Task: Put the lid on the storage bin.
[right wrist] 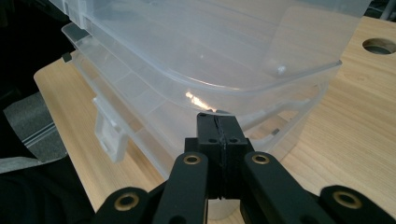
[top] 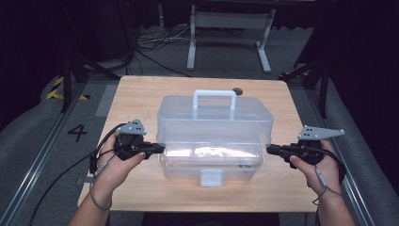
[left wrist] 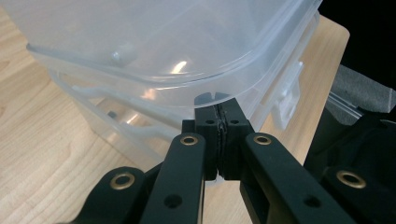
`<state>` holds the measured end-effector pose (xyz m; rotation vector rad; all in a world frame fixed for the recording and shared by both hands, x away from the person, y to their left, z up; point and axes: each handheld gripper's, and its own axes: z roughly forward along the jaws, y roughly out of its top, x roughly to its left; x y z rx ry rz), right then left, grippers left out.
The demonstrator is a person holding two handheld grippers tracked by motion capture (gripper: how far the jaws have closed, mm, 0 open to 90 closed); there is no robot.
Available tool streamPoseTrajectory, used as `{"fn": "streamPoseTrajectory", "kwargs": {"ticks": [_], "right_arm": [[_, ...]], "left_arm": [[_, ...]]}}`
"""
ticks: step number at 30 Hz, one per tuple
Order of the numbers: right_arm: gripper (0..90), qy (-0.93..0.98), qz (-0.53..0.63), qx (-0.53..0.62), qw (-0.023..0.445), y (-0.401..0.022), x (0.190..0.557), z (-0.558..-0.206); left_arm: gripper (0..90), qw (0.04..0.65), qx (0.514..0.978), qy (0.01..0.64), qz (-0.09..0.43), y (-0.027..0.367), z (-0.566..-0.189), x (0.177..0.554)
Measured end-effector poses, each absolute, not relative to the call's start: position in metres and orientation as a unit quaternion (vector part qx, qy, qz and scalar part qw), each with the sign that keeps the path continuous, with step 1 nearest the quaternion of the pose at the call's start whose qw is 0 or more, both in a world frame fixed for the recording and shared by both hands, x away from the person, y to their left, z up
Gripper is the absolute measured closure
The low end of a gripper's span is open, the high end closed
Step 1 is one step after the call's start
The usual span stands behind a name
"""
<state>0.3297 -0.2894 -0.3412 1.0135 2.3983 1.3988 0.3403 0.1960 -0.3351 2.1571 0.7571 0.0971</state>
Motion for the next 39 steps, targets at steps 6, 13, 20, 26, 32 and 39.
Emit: {"fn": "streamPoseTrajectory", "kwargs": {"ticks": [6, 13, 20, 26, 32, 39], "right_arm": [[90.0, 0.819, 0.454, 0.339, 0.088, -0.288, 0.330, -0.342], [90.0, 0.830, 0.435, 0.340, 0.080, -0.287, 0.331, -0.345], [90.0, 0.845, 0.411, 0.334, 0.075, -0.284, 0.331, -0.348], [90.0, 0.856, 0.393, 0.327, 0.072, -0.282, 0.330, -0.349], [90.0, 0.868, 0.379, 0.312, 0.069, -0.280, 0.330, -0.351], [90.0, 0.877, 0.364, 0.306, 0.063, -0.279, 0.331, -0.354]], "left_arm": [[89.2, 0.394, 0.866, 0.304, 0.041, 0.196, -0.337, 0.340], [89.6, 0.374, 0.874, 0.308, 0.038, 0.198, -0.338, 0.340], [89.6, 0.354, 0.883, 0.307, 0.025, 0.195, -0.342, 0.341], [89.5, 0.338, 0.891, 0.302, 0.020, 0.193, -0.343, 0.340], [89.6, 0.324, 0.897, 0.301, 0.012, 0.191, -0.346, 0.340], [89.6, 0.308, 0.904, 0.296, 0.002, 0.189, -0.349, 0.340]]}}
